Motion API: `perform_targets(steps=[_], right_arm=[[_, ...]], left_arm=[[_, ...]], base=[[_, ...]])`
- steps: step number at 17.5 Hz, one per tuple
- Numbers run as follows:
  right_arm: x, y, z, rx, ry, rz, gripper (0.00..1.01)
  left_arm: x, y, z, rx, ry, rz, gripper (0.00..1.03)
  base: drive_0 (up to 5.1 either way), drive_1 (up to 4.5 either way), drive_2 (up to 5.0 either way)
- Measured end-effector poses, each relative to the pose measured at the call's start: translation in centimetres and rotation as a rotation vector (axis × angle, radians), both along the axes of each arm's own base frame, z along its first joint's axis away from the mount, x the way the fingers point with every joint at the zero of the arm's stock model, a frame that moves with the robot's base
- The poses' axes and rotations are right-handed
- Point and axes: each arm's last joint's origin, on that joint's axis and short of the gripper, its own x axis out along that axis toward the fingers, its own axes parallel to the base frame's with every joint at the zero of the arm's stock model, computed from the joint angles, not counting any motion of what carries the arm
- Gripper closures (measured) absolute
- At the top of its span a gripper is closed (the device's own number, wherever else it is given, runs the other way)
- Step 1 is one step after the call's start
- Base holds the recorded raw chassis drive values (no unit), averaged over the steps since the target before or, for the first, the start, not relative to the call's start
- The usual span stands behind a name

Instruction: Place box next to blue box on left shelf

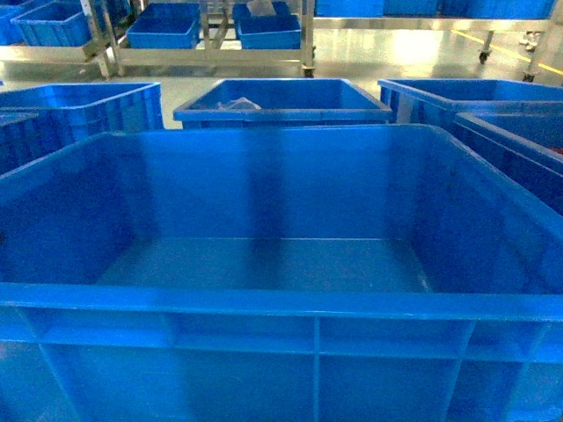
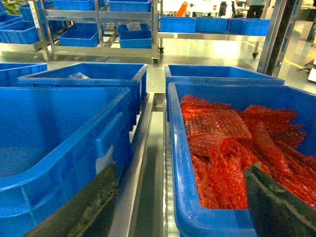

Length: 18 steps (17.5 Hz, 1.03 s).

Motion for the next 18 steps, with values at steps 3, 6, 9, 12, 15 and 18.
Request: perform_targets(steps=[3, 6, 9, 12, 15, 18], right_arm=[[0.00, 0.00, 0.00, 0.000, 0.000, 0.000, 0.02], [0.00, 0.00, 0.00, 0.000, 0.000, 0.000, 0.03], [0.00, 0.00, 0.00, 0.000, 0.000, 0.000, 0.03], [0.00, 0.00, 0.00, 0.000, 0.000, 0.000, 0.03], [0.00, 0.00, 0.00, 0.000, 0.000, 0.000, 0.03], [0.00, 0.00, 0.00, 0.000, 0.000, 0.000, 0.03]], left_arm=[[0.00, 0.00, 0.00, 0.002, 0.000, 0.000, 0.06], [0.00, 0.00, 0.00, 0.003, 0.000, 0.000, 0.05], [0.00, 0.00, 0.00, 0.003, 0.000, 0.000, 0.05], [0.00, 0.00, 0.00, 0.003, 0.000, 0.000, 0.05], [0.00, 0.00, 0.00, 0.003, 0.000, 0.000, 0.05], [0.00, 0.00, 0.00, 0.003, 0.000, 0.000, 0.05]], base=[[0.0, 0.00, 0.0], [0.0, 0.00, 0.0], [0.0, 0.00, 0.0], [0.0, 0.00, 0.0], [0.0, 0.00, 0.0], [0.0, 0.00, 0.0]])
